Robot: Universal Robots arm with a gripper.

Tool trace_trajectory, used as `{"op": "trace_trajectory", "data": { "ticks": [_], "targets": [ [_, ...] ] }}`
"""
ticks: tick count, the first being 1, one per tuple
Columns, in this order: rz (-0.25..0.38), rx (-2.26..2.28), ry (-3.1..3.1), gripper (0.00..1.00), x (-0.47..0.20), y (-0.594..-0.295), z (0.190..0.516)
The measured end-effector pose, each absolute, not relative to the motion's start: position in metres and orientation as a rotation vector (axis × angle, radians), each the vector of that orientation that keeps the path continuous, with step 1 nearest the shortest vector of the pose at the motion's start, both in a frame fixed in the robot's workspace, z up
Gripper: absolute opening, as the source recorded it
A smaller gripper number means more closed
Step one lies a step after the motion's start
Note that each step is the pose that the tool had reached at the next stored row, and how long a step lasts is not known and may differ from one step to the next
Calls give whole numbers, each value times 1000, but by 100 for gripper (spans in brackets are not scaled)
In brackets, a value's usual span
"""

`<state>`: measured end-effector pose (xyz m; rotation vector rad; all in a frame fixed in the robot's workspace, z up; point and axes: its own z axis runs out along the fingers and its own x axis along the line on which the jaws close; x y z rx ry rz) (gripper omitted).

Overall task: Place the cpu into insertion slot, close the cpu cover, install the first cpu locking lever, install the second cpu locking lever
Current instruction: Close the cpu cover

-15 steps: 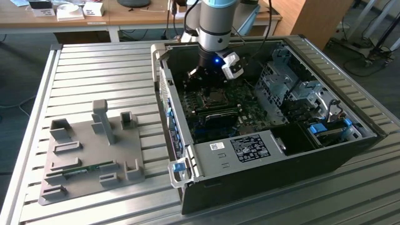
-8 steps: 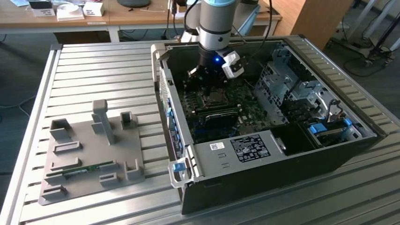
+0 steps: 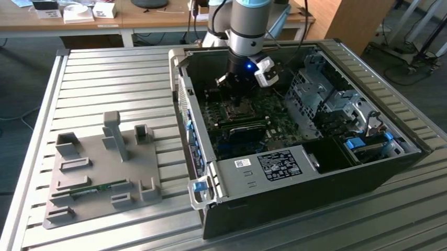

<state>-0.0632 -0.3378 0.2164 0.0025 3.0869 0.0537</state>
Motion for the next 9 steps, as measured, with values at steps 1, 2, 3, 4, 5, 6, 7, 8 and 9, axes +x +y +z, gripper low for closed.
{"op": "trace_trajectory", "data": {
  "ticks": [1,2,3,4,5,6,7,8,9],
  "targets": [
    [54,2,3087,11,-61,-338,216],
    [54,2,3087,11,-58,-338,216],
    [54,2,3087,11,-56,-338,216],
    [54,2,3087,11,-55,-338,216],
    [54,2,3087,11,-53,-338,216],
    [54,2,3087,11,-53,-338,216],
    [54,2,3087,11,-52,-338,216],
    [54,2,3087,11,-52,-338,216],
    [53,3,3087,11,-52,-338,216]
  ]
}}
